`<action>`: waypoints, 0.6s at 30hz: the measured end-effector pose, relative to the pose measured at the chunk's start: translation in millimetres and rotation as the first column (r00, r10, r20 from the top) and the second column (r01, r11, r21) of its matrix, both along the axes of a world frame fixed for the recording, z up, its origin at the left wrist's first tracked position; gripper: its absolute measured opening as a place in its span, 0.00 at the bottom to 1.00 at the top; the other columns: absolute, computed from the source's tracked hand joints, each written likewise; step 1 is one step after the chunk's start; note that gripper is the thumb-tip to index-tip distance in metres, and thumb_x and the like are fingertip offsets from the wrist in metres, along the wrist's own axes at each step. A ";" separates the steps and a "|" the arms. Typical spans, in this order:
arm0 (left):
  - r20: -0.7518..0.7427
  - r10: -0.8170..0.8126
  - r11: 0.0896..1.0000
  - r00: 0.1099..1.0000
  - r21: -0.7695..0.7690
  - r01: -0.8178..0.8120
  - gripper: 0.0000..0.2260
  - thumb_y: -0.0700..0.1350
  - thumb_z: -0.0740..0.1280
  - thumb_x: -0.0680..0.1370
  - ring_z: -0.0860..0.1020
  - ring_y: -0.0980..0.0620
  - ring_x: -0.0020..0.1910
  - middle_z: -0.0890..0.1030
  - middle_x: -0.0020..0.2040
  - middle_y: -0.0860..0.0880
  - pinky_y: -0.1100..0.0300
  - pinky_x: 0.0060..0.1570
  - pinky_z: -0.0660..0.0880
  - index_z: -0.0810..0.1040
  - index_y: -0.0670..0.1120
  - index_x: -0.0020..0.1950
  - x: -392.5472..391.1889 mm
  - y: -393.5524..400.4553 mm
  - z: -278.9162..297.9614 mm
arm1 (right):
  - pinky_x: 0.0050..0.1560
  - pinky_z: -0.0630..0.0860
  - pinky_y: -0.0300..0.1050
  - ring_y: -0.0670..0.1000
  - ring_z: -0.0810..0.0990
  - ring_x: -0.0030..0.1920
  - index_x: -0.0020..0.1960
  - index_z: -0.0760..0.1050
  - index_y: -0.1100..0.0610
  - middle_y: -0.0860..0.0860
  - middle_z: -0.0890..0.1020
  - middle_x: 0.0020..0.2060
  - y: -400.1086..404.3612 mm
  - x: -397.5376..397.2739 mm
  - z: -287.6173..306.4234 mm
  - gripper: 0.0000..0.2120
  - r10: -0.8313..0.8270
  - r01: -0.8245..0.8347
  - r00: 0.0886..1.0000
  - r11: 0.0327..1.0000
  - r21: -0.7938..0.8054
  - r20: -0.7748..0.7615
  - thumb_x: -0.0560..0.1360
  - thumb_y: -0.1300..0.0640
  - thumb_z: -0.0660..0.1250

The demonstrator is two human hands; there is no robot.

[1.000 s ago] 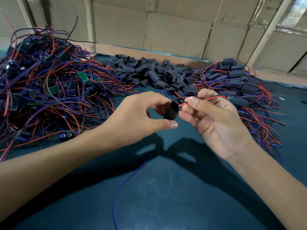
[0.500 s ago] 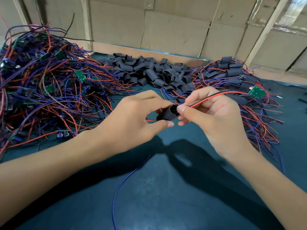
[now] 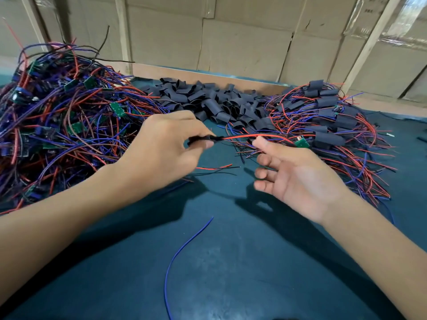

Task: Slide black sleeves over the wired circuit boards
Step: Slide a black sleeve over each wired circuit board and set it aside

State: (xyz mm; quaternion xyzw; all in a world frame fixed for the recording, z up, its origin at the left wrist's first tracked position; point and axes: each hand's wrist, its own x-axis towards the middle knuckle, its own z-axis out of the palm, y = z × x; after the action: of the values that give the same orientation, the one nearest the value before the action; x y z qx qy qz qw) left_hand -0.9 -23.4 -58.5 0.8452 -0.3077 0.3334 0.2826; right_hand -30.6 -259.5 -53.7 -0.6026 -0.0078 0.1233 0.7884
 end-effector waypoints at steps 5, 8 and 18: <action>-0.004 0.039 0.998 0.999 -0.042 -0.039 0.03 0.38 0.75 0.74 0.76 0.50 0.36 0.81 0.38 0.48 0.62 0.39 0.71 0.86 0.42 0.47 9.5 9.5 0.0 | 0.34 0.75 0.43 0.49 0.72 0.33 0.60 0.78 0.57 0.49 0.74 0.36 -14.2 5.4 2.9 0.23 -0.078 0.086 0.996 0.960 0.266 -0.039 0.66 0.59 0.75; -0.004 0.049 0.998 0.999 -0.034 -0.049 0.03 0.38 0.75 0.74 0.76 0.50 0.36 0.80 0.38 0.49 0.58 0.40 0.72 0.86 0.42 0.47 12.7 13.1 -1.1 | 0.38 0.77 0.45 0.51 0.75 0.35 0.58 0.83 0.59 0.51 0.75 0.38 -21.0 8.8 0.7 0.20 -0.094 0.084 0.995 0.948 0.308 0.017 0.66 0.58 0.73; 0.166 0.088 0.963 0.982 0.239 -0.126 0.14 0.46 0.72 0.76 0.80 0.41 0.52 0.82 0.54 0.47 0.47 0.51 0.78 0.82 0.44 0.61 7.3 10.0 -2.1 | 0.41 0.81 0.46 0.49 0.79 0.37 0.57 0.85 0.63 0.51 0.79 0.36 -6.4 6.7 -9.4 0.17 -0.116 0.100 0.960 0.992 0.074 0.256 0.71 0.56 0.71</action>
State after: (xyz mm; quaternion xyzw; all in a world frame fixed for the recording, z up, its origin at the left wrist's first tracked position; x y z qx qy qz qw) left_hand 6.4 -13.4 -60.6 0.8611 -0.3216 0.3711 0.1314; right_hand -23.9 -265.9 -63.1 -0.5890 -0.0819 -0.0003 0.8040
